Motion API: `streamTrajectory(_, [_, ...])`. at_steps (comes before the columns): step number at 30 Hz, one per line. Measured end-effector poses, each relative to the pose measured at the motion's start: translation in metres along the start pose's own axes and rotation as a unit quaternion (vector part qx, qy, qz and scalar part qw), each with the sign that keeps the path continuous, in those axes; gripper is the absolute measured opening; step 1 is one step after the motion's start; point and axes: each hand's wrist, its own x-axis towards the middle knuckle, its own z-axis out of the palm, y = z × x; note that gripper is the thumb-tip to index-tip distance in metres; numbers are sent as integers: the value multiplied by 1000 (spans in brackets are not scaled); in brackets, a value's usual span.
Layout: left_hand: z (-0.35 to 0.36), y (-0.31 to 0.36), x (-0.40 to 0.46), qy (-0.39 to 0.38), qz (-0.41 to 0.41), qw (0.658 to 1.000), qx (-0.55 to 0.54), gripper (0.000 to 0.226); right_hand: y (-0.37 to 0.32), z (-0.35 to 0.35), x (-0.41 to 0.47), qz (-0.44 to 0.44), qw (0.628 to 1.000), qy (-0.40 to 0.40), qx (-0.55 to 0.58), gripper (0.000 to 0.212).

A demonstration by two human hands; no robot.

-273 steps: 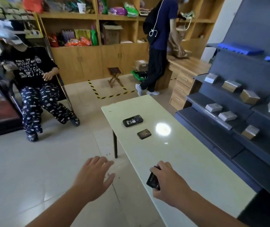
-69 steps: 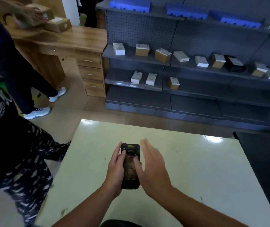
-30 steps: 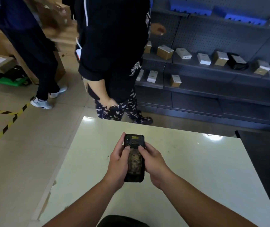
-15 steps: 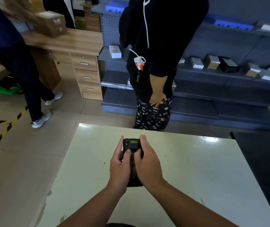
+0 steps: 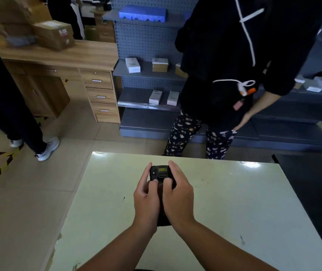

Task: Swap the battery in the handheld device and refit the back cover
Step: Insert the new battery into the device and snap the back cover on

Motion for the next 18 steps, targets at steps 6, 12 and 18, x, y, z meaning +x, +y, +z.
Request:
streamTrajectory(6, [1, 0, -2, -11, -3, 1000, 0, 50, 4, 0, -1, 10, 1000, 13, 14, 49])
streamTrajectory(12, [2, 1, -2, -9, -13, 1000, -14, 54, 4, -1, 2, 0, 999, 12, 47, 47])
streamTrajectory(18, [1, -2, -2, -1, -25, 1000, -17, 55, 7, 0, 3, 9, 999, 15, 42, 45])
